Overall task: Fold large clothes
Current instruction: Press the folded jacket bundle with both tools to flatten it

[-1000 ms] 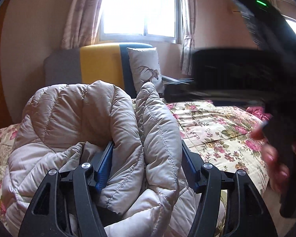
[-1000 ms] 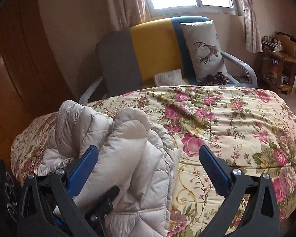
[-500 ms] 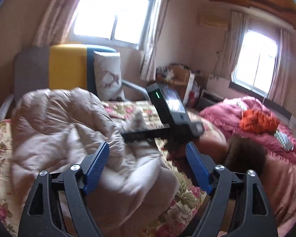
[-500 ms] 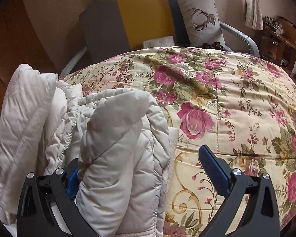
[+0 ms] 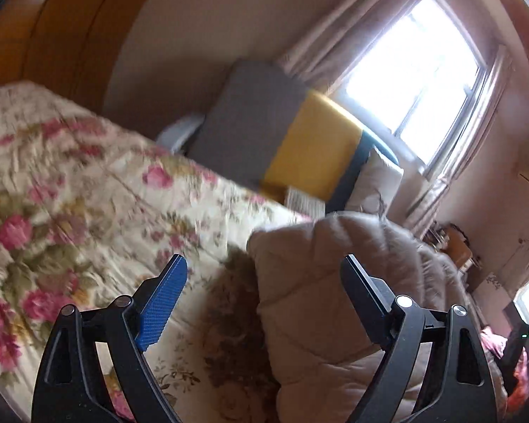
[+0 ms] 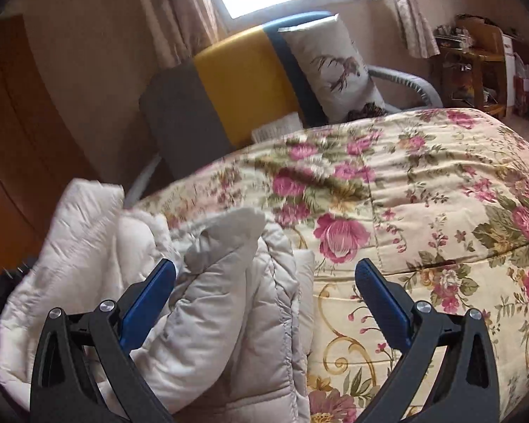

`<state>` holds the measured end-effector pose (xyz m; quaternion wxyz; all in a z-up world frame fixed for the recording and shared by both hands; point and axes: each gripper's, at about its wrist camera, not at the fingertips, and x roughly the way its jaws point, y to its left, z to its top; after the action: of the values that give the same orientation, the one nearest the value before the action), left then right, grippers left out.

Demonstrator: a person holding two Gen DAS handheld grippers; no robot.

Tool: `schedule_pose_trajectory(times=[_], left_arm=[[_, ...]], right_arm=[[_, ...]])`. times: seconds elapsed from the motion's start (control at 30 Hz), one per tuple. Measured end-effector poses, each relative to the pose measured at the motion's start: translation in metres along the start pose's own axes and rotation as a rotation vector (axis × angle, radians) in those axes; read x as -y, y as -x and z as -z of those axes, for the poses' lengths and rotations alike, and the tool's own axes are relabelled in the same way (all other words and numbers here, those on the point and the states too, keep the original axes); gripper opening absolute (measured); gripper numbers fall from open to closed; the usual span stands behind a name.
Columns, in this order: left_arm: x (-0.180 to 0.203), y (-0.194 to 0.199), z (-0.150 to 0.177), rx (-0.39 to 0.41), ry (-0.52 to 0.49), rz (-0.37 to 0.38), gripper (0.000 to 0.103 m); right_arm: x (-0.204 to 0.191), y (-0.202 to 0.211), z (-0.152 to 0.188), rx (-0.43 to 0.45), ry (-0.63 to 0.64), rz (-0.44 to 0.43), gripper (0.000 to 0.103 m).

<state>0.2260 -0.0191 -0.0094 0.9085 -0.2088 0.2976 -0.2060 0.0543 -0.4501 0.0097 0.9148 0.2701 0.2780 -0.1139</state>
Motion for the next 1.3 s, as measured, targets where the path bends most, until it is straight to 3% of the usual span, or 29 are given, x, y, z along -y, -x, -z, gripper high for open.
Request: schedule_pose_trajectory(times=[0.1,0.23,0.4,0.5,0.67,0.77,0.83,0.9,1.07,1.3], left_arm=[[-0.007,-0.019,0.015,-0.059,0.049,0.052,0.087],[0.020,-0.035,0.039,-0.115,0.038,0.183,0.087],[0.070,-0.036,0.051,-0.129,-0.073,0.276,0.087],[0.099,-0.036,0.053,-0.143,-0.180,0.286,0.087],[0.155,-0.040,0.066,-0.171,-0.365,0.315,0.087],[0.196,-0.044,0.084,-0.178,-0.540,0.284,0.087],[0.223,-0.048,0.103,-0.175,-0.701,0.218,0.087],[0.237,-0.055,0.121,-0.153,-0.793,0.136,0.088],[0.235,-0.064,0.143,-0.093,-0.817,0.052,0.091],[0.232,-0.059,0.149,-0.057,-0.829,-0.004,0.099]], right_arm=[[0.019,0.026,0.006,0.080,-0.089,0.056,0.101],[0.027,-0.001,0.023,-0.056,-0.009,0.206,0.101],[0.011,-0.034,0.046,-0.132,0.085,0.113,0.101],[0.004,-0.045,0.053,-0.139,0.127,0.117,0.101],[0.021,-0.056,0.058,-0.185,0.054,0.065,0.101],[0.023,-0.058,0.061,-0.194,0.066,0.075,0.101],[0.021,-0.060,0.061,-0.209,0.082,0.080,0.101],[0.025,-0.063,0.059,-0.222,0.068,0.075,0.101],[0.032,-0.059,0.057,-0.207,0.060,0.093,0.101],[0.036,0.001,0.040,-0.115,0.205,0.256,0.101]])
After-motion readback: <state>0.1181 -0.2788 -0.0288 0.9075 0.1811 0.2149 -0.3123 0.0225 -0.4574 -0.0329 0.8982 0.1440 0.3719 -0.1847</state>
